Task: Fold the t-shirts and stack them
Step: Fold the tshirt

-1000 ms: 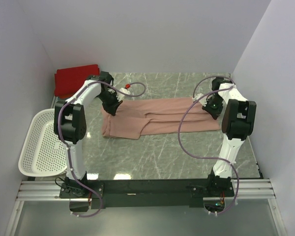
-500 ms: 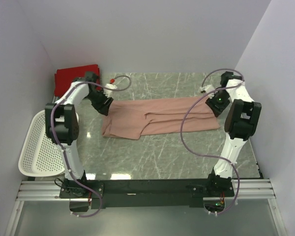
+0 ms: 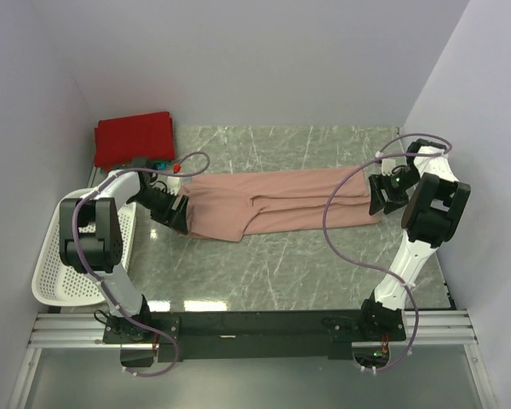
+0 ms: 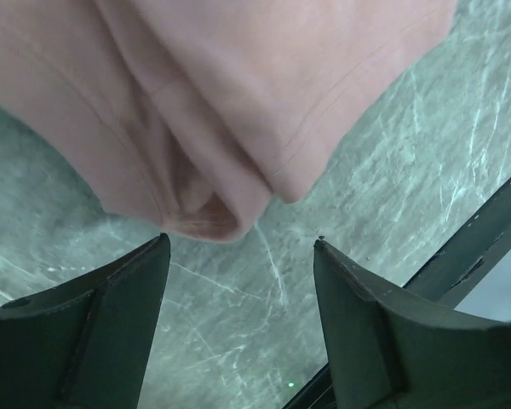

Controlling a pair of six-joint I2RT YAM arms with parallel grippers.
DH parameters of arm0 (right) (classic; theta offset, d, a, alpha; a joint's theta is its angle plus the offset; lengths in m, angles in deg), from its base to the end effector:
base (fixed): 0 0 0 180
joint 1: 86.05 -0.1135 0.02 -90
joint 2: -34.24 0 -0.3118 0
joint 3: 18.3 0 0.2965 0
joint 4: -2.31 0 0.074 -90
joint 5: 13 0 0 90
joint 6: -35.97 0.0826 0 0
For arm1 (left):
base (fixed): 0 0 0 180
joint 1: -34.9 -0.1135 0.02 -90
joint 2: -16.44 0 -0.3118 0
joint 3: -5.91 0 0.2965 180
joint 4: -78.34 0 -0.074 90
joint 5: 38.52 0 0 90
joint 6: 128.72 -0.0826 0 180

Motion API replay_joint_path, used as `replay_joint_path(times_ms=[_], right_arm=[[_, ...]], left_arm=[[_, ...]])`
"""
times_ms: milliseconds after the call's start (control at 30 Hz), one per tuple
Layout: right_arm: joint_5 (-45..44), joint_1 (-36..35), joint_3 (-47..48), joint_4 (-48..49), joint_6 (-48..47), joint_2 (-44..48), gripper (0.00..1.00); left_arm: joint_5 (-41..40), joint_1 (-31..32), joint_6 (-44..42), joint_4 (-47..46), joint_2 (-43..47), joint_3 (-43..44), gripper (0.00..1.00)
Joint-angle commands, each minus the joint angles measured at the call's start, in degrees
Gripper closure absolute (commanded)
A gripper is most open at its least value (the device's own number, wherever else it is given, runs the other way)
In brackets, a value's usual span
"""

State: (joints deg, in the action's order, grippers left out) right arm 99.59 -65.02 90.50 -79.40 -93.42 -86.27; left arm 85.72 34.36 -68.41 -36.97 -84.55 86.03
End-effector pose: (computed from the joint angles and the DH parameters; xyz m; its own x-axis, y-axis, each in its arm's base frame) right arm 0.4404 -0.1353 0.1720 -0.9439 -0.2648 -0.1972 -0.3187 0.8870 0.3342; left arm 0.3679 -0.0430 0.1721 -0.8484 0.4015 -0.3451 0.5249 0.7231 -0.4490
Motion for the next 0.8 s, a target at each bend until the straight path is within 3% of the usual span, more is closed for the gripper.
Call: replay_joint_path(times_ms=[0,300,600,767], right_arm=[[2.2,0.6,-0.5,2.7,6.4,-1.4,0.28],[1.3,1.0,-1.2,5.3,9.7,-3.3,0.29],[2.3,1.0,-2.6,4.0,8.4,-2.1,0.57],[1.8,1.1,-3.4,4.4,8.0,-1.7,0.74]], left_arm=[[1.9,-1.0,3.4,-4.2,1.9,-1.6,0.26],[1.0,-1.0,4.6,-7.4,0.1,-3.8,0.26],[1.8,-1.0,4.7,-8.3,0.0,-4.5,0.28],[4.3,-1.0,3.1,-5.9,-0.4,-4.0,0.37]])
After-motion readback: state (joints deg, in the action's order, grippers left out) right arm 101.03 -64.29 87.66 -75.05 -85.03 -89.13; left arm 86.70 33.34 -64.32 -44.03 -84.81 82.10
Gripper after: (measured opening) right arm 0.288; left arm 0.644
